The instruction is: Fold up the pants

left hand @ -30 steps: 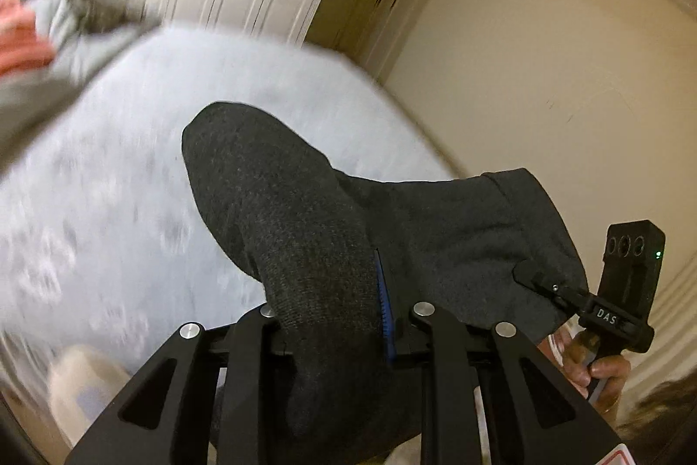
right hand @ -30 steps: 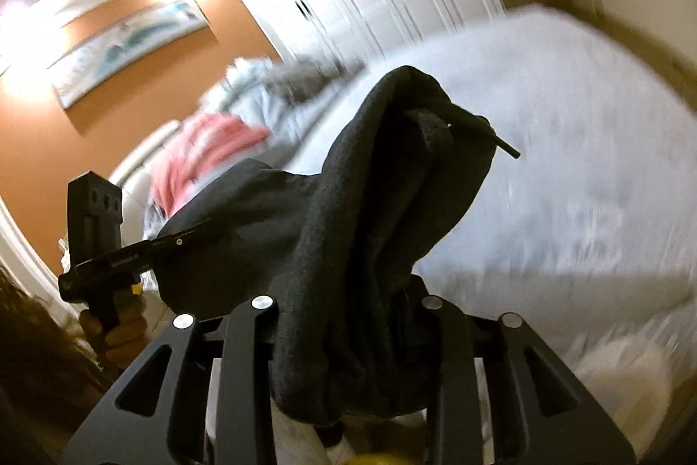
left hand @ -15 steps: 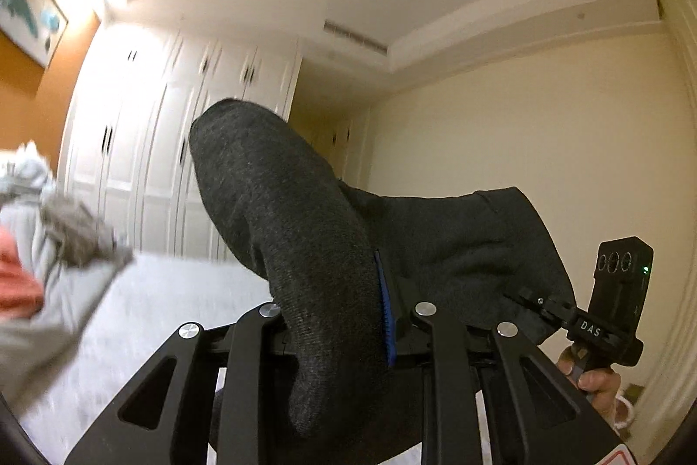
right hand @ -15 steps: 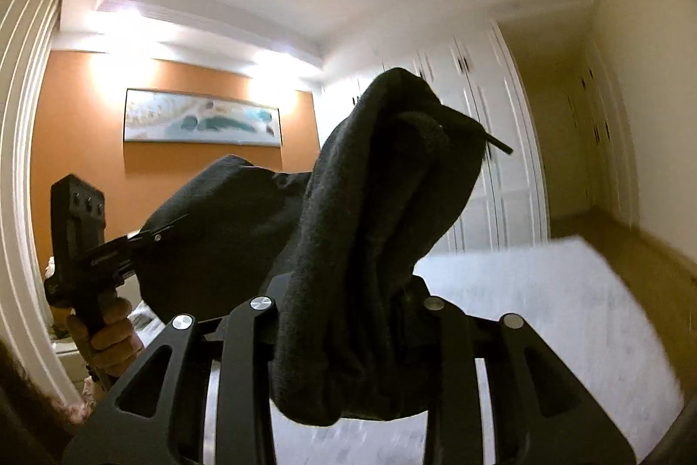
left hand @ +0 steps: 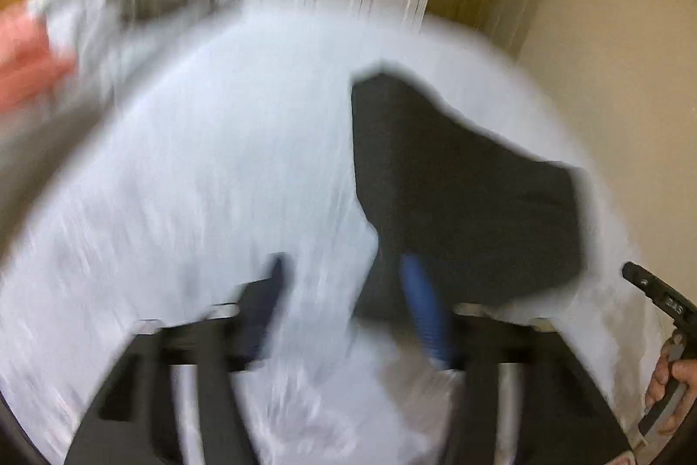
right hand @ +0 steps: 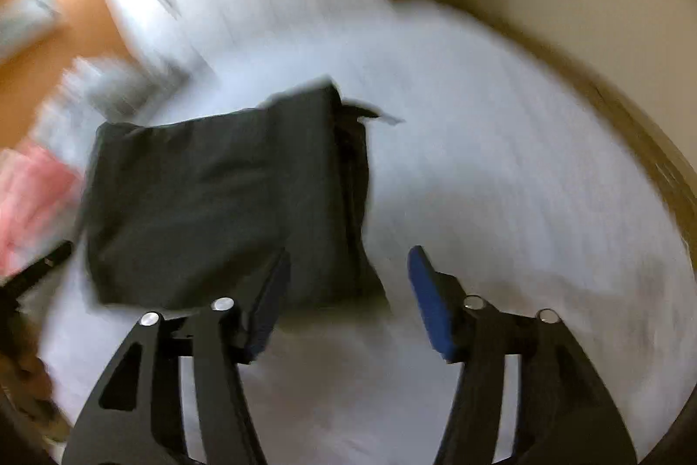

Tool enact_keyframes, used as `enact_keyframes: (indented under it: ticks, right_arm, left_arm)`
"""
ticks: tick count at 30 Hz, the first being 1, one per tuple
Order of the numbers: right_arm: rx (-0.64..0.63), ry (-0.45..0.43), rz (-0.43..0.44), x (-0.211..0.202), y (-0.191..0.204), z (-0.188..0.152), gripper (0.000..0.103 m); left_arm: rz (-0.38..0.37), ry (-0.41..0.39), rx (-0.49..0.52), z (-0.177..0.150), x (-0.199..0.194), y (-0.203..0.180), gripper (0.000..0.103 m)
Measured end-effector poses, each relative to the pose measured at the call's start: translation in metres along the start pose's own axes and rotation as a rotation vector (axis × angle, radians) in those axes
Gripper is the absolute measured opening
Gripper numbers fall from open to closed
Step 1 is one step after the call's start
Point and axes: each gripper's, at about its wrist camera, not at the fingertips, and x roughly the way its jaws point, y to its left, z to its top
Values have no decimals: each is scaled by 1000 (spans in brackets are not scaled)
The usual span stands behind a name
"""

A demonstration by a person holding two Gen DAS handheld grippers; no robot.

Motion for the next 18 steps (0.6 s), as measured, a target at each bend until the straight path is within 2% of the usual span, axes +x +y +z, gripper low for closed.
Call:
enact_keyframes:
  ticks: [2,4,6,7,9,10,12,15,16,17,18]
  right_arm:
    - [-25,60,19,19,-13,-44,54]
    - [-37,103,-51,19,-9,-53,54]
    - [-55,49,-5,7,5,-45,53]
    - [-66,-3,-24,-1,13,-41,53]
    - [-83,-49,-51,-8,22,-39,53]
    - [-87,-56,-35,-7,27,-37,53]
    - [-82,-51,2,-8,36,-33,53]
    - [-43,-45,-8,7,29,-17,53]
    - [-35,-53,-17,11,25,-11,51]
    - [-31,-62,-24,13,19,-6,37]
    - [-27,-59,-26,17,17,-1,27]
  left_arm:
    - [31,14,-12,-29,18,11,43]
    - [66,-4,-25,-43,21,13,45]
    - [75,-13,-29,-48,18,9,46]
    - [84,-32,-5,-46,15,1,48]
    - [121,-84,43,-48,-3,-21,65]
    - [147,-128,66,-46,-8,-25,77]
    - [157,-160,81,-37,-2,-21,78]
    - [144,-133,63,-26,7,-14,78]
    - [134,-127,47,-26,8,-12,78]
    - [127,-120,25,-24,12,-9,78]
    - [121,-115,14,-24,14,-9,78]
